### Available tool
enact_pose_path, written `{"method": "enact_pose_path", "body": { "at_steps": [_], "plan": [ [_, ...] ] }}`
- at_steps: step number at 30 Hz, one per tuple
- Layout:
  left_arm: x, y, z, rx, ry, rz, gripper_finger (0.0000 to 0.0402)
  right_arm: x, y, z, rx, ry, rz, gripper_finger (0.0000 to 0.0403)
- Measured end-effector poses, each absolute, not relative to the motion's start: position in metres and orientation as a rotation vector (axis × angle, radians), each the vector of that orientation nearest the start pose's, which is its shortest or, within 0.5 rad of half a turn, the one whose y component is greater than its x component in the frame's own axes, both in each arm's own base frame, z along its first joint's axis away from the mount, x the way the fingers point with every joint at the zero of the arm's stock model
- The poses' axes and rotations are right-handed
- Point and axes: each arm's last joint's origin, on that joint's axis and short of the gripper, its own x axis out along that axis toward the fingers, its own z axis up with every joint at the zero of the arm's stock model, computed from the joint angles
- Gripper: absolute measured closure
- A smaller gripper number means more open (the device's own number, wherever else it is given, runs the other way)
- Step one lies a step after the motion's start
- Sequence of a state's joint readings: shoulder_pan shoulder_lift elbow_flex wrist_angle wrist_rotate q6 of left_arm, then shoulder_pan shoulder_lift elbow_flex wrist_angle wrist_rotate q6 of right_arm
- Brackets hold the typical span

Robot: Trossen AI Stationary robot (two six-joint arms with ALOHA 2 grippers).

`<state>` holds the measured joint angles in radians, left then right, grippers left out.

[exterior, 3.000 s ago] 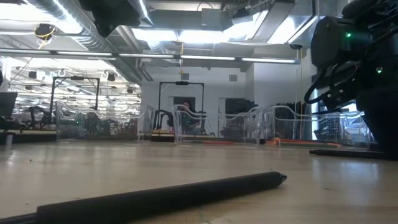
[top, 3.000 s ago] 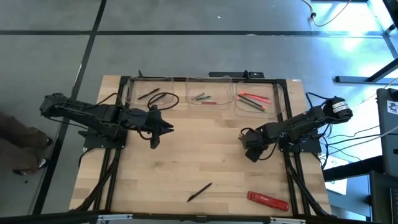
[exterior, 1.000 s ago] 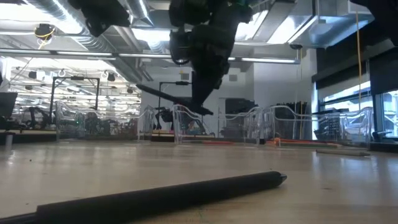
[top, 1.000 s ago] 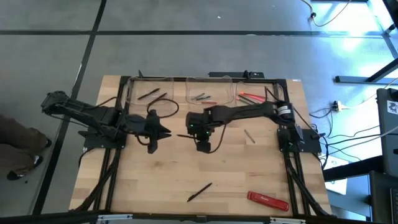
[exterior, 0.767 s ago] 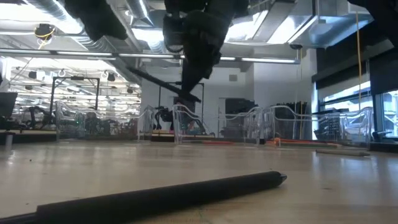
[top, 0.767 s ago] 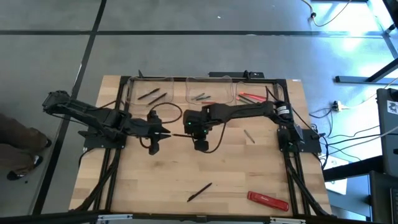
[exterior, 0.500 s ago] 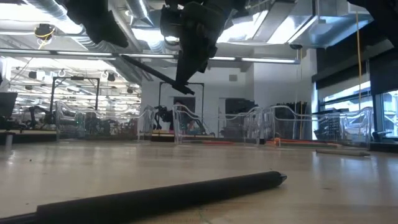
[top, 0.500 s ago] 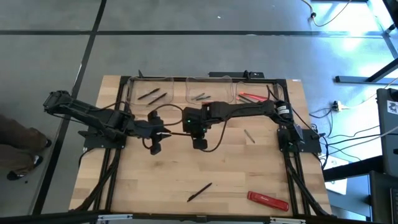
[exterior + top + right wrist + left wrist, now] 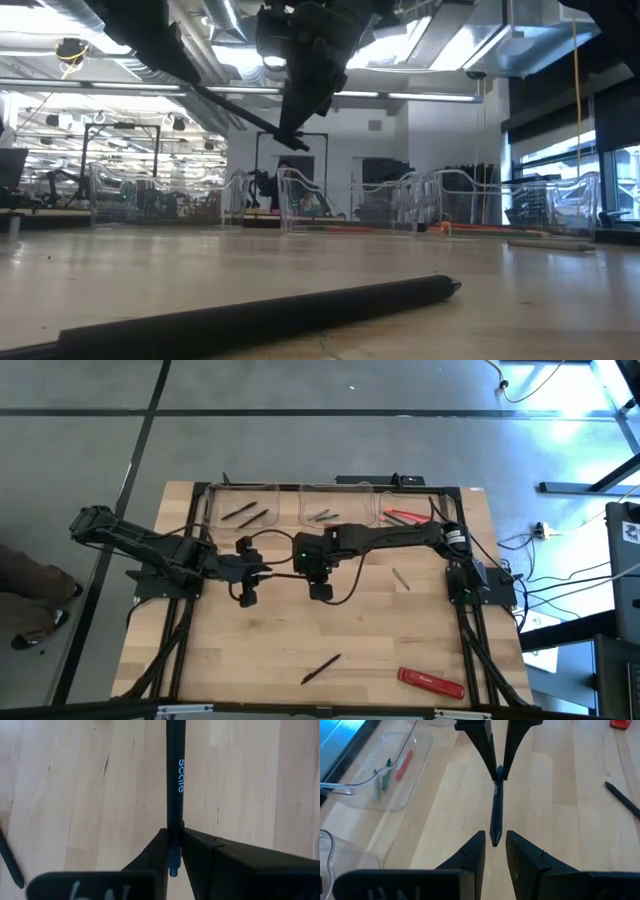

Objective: Sort crayons/erasers/pens/pencils in bins
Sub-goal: Put the black pen into the left transparent bin

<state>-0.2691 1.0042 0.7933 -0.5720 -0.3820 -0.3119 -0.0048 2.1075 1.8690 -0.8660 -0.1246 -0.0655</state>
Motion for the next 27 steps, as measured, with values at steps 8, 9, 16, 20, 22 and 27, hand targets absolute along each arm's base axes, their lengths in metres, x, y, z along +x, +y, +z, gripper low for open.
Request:
{"method": "enact_pose_path", "body": {
  "at_steps": [8,9,16,20,22,27],
  "plan": [
    [0.194,-0.042,0.266,-0.044,0.72,0.221,0.0333,0.452,0.001,0.245,-0.008,1.085,0.155,0.0356],
    [0.195,-0.043,0.265,-0.043,0.724,0.221,0.0333,0.452,0.001,0.245,-0.008,1.085,0.155,0.0356],
    [0.202,-0.045,0.256,-0.028,0.768,0.224,0.0333,0.451,0.001,0.245,-0.008,1.087,0.155,0.0356],
    [0.205,-0.045,0.253,-0.023,0.779,0.226,0.0333,0.451,0.001,0.245,-0.008,1.087,0.155,0.0356],
    [0.205,-0.045,0.253,-0.022,0.779,0.228,0.0333,0.451,0.001,0.245,-0.008,1.087,0.155,0.0356],
    [0.205,-0.045,0.254,-0.024,0.775,0.229,0.0333,0.451,0.001,0.245,-0.008,1.087,0.155,0.0356]
  ]
}}
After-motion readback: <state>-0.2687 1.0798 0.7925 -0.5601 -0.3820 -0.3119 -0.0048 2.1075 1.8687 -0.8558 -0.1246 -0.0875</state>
